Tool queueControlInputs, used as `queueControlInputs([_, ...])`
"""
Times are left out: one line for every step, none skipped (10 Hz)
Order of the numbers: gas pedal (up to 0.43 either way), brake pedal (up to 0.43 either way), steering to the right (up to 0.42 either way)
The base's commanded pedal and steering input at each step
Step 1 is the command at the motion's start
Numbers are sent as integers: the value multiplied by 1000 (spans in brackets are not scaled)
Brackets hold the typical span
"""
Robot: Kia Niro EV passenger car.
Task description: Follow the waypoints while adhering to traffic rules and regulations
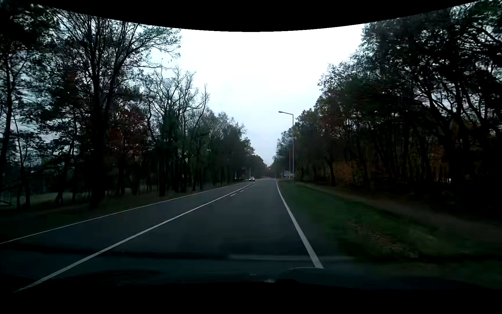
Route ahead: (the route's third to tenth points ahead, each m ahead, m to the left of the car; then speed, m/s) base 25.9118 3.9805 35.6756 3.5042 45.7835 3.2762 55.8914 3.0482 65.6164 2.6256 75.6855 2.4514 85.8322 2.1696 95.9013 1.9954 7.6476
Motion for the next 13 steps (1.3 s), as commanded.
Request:
queueControlInputs([268, 0, -10])
queueControlInputs([268, 0, -10])
queueControlInputs([280, 0, -10])
queueControlInputs([280, 0, -10])
queueControlInputs([280, 0, -10])
queueControlInputs([280, 0, -10])
queueControlInputs([287, 0, -10])
queueControlInputs([287, 0, -10])
queueControlInputs([287, 0, -10])
queueControlInputs([287, 0, -10])
queueControlInputs([287, 0, -10])
queueControlInputs([299, 0, -7])
queueControlInputs([311, 0, -3])
